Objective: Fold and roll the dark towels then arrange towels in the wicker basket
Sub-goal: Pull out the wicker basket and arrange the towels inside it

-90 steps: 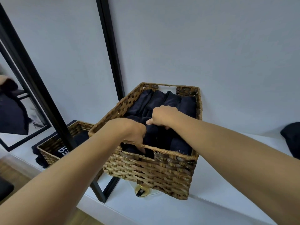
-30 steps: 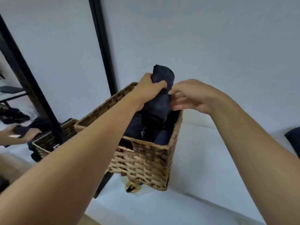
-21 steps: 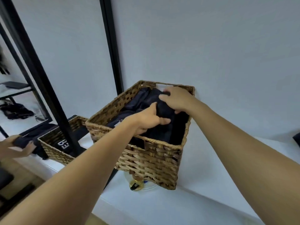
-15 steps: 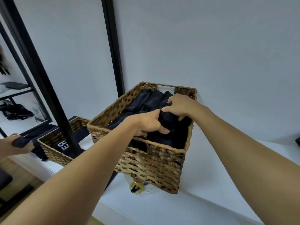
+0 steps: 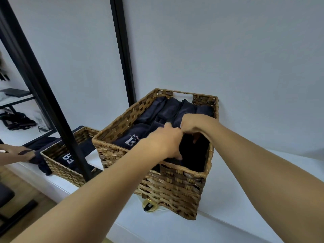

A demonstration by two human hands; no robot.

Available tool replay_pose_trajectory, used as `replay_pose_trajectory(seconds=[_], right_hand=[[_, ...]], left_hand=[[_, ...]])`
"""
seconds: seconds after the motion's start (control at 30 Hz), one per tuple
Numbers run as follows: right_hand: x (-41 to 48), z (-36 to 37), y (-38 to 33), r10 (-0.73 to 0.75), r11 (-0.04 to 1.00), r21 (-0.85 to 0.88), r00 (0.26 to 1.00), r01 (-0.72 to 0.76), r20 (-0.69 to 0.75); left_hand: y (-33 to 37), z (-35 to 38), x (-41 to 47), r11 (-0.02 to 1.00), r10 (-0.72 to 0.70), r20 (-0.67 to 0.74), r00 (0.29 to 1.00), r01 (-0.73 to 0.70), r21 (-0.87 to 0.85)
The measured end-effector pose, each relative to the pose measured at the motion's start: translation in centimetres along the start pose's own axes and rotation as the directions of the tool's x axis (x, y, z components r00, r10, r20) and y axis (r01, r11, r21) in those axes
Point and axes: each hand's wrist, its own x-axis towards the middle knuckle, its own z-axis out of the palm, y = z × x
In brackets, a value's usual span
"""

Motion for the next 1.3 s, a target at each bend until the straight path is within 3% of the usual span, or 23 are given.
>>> replay_pose_trajectory(seconds=[0.07, 0.13, 0.2, 0.3, 0.4, 0.57, 0.77, 0.83, 0.9, 0.97, 1.07, 1.17, 1.3], right_hand=[[0.3, 0.1, -0.4, 0.001, 0.998, -0.063, 1.000, -0.002, -0.017], [0.7, 0.2, -0.5, 0.026, 0.999, -0.019, 0.999, -0.026, 0.025], [0.7, 0.4, -0.5, 0.057, 0.998, 0.032, 0.998, -0.058, 0.028], [0.7, 0.6, 0.0, 0.082, 0.995, 0.060, 0.990, -0.075, -0.118], [0.1, 0.9, 0.3, -0.044, 0.999, -0.034, 0.947, 0.035, -0.319], [-0.2, 1.4, 0.3, -0.161, 0.983, 0.052, 0.963, 0.176, -0.214], [0.4, 1.5, 0.1, -0.108, 0.994, -0.008, 0.988, 0.108, -0.108], [0.2, 1.6, -0.1, -0.129, 0.988, -0.099, 0.981, 0.116, -0.145], [-0.6, 1.6, -0.3, -0.190, 0.978, -0.140, 0.943, 0.156, -0.274], [-1.9, 1.2, -0.4, -0.215, 0.972, -0.011, 0.865, 0.235, -0.454], [-5.0, 0.3, -0.2, -0.110, 0.903, 0.244, 0.738, 0.354, -0.665], [-8.5, -0.7, 2.5, 0.050, 0.845, 0.367, 0.624, 0.390, -0.779], [-12.7, -1.2, 9.8, 0.209, 0.897, 0.386, 0.563, 0.215, -0.799]], left_hand=[[0.7, -0.1, -0.7, 0.992, 0.122, -0.071, 0.990, -0.120, 0.030], [0.9, -0.3, -1.3, 0.982, 0.181, 0.046, 0.982, -0.179, -0.057], [0.5, -0.4, -1.4, 0.985, 0.154, 0.163, 0.975, -0.139, -0.101], [-0.1, -0.8, -1.2, 0.993, 0.108, 0.266, 0.958, -0.089, -0.081], [0.2, -1.2, -1.0, 0.997, 0.074, 0.303, 0.950, -0.081, 0.012], [2.3, 0.2, -0.2, 0.970, 0.118, 0.176, 0.977, -0.151, 0.190], [-0.2, 0.4, 0.5, 1.000, 0.015, 0.379, 0.925, -0.019, 0.007], [-0.7, 0.5, 0.2, 0.993, 0.000, 0.318, 0.948, 0.039, -0.116], [-0.8, 0.4, -0.3, 0.975, 0.002, 0.259, 0.966, 0.056, -0.216], [-0.9, 0.0, -0.6, 0.965, 0.014, 0.214, 0.977, 0.043, -0.260], [0.4, -1.3, -0.1, 0.933, 0.004, -0.015, 1.000, -0.009, -0.360], [4.2, -3.2, 1.5, 0.939, 0.039, -0.363, 0.931, -0.158, -0.305], [12.2, -3.6, 4.0, 0.907, 0.074, -0.411, 0.909, -0.232, -0.351]])
